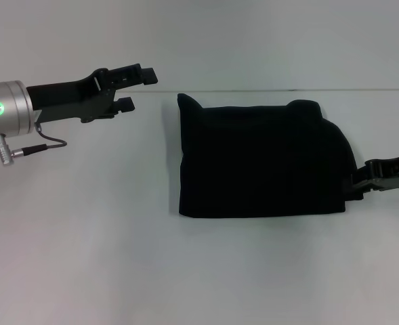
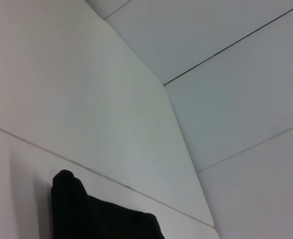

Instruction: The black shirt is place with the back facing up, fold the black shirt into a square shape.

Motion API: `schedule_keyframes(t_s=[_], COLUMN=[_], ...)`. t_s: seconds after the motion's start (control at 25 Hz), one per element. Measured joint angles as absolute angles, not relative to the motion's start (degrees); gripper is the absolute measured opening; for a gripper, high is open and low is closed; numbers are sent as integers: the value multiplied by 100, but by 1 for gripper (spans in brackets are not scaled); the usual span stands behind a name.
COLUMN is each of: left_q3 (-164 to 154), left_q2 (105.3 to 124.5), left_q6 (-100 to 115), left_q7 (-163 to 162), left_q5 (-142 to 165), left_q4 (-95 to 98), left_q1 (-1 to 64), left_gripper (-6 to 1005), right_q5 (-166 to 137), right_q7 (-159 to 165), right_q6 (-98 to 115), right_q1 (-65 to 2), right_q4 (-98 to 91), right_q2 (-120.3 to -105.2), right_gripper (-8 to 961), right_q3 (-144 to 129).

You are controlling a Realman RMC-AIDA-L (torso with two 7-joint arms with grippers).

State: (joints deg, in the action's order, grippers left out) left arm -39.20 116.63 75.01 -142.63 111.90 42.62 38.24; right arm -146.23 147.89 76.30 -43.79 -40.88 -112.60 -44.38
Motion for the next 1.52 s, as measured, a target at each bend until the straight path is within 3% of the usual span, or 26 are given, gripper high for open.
schedule_keyframes(t_s=[0.24,0.6,1.12,1.44,1.52], left_q3=[-3920,-3920,-3920,-3893,-3855], left_q2=[11663,11660,11657,11670,11675], left_q6=[7497,7497,7474,7466,7487], left_q7=[-14260,-14256,-14255,-14256,-14256], left_q5=[11190,11190,11157,11133,11119], left_q4=[4262,4262,4263,4263,4263], left_q1=[3826,3832,3824,3767,3755], left_gripper=[933,933,933,932,932], right_q5=[-14640,-14643,-14962,-15325,-15143], right_q7=[14814,14998,15155,15447,15363], right_q6=[7636,7938,7668,7469,7661], right_q1=[-4378,-4359,-4446,-4621,-4526], right_q4=[-4087,-4179,-3984,-3538,-3899], right_q2=[-11261,-11188,-11199,-10973,-10962], right_gripper=[384,15,18,32,103], right_q3=[-4461,-4442,-4517,-4428,-4251])
